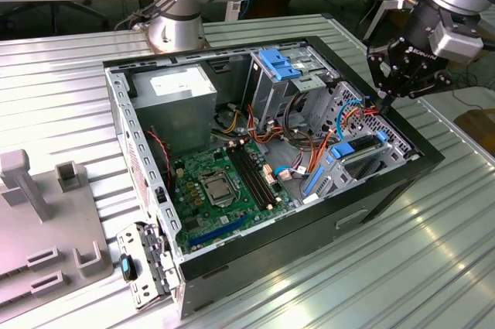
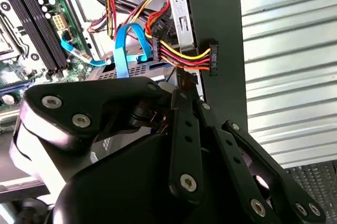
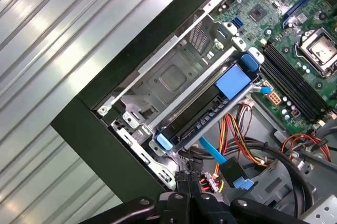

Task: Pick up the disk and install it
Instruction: 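Insert the first disk wire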

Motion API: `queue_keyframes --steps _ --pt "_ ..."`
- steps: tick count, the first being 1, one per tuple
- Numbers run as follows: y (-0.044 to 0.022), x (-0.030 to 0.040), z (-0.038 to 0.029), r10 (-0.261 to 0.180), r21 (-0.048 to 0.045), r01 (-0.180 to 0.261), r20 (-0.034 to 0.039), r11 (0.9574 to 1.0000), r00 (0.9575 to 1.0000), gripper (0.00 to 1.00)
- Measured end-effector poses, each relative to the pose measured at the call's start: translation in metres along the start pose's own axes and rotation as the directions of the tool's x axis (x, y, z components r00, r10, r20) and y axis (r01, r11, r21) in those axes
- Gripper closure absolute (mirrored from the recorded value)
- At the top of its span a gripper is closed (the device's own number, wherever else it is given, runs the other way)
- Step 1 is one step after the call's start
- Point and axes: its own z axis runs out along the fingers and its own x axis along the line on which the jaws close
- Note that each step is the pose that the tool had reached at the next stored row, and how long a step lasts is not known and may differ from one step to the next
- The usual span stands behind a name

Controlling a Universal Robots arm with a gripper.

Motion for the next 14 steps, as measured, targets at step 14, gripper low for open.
queue_keyframes --steps 14 --pt "-0.014 -0.001 0.0002 -0.168 -0.0063 0.167 -0.0107 0.9859 0.9858 0.89"
